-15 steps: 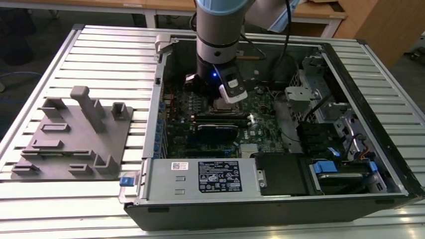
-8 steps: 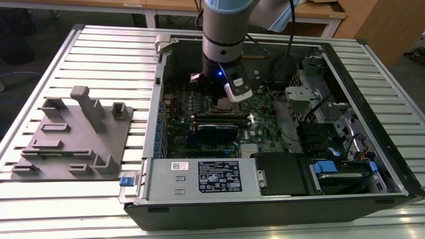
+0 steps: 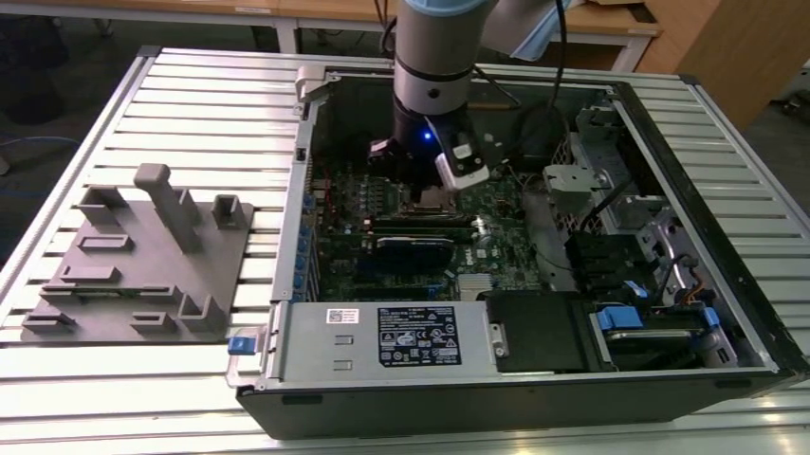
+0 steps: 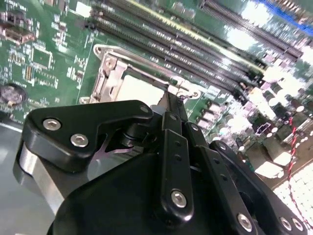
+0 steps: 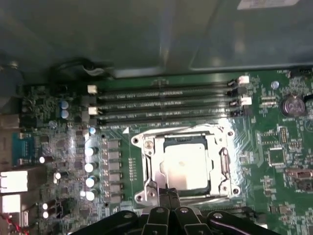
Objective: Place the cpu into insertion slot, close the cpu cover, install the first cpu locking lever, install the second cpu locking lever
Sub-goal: 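Install the second cpu locking lever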
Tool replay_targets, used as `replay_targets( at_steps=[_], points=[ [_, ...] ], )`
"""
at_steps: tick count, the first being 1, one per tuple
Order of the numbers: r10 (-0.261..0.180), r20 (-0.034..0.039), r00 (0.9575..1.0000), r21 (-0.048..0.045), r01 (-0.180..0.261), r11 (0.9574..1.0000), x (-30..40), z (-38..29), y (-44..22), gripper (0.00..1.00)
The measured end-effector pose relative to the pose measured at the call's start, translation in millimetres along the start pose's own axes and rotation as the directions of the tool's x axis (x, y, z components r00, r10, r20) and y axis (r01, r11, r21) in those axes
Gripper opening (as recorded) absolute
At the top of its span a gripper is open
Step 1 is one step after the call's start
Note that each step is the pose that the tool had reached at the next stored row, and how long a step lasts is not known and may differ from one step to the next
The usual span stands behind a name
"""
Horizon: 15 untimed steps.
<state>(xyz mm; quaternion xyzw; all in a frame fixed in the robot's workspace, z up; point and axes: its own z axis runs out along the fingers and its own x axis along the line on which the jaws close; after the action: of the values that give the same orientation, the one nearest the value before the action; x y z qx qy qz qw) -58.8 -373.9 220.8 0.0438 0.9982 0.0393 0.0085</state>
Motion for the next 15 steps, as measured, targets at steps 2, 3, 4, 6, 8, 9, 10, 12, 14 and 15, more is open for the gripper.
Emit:
replay_targets(
  at_steps=[2, 3, 4, 6, 8, 9, 10, 12, 14, 15],
  points=[
    [0.0, 0.0018, 1.0, 0.0193, 0.0, 0.9998, 0.0, 0.1, 1.4, 0.1],
    [0.0, 0.0018, 1.0, 0.0192, 0.0, 0.9998, -0.4, 0.3, 1.8, 0.1],
    [0.0, 0.0018, 1.0, 0.0193, 0.0, 0.9998, -0.8, 0.5, 2.2, 0.1],
    [0.0, 0.0013, 1.0, 0.0147, 0.0, 0.9999, -1.3, 0.7, 2.4, 0.1],
    [-0.004, 0.0004, 1.0, 0.0068, 0.004, 1.0, -1.7, 0.9, 2.5, 0.1],
    [-0.009, -0.0004, 1.0, 0.0017, 0.009, 1.0, -1.9, 1.0, 2.5, 0.1],
    [-0.015, -0.0014, 0.9999, -0.0057, 0.015, 0.9999, -2.0, 1.0, 2.5, 0.1],
    [-0.027, -0.0035, 0.9996, -0.0212, 0.027, 0.9994, -2.2, 1.0, 2.5, 0.1],
    [-0.037, -0.0038, 0.9993, -0.0297, 0.037, 0.9989, -2.3, 1.1, 2.5, 0.1],
    [-0.041, -0.0036, 0.9991, -0.0311, 0.041, 0.9987, -2.8, 1.3, 2.6, 0.1]
  ],
)
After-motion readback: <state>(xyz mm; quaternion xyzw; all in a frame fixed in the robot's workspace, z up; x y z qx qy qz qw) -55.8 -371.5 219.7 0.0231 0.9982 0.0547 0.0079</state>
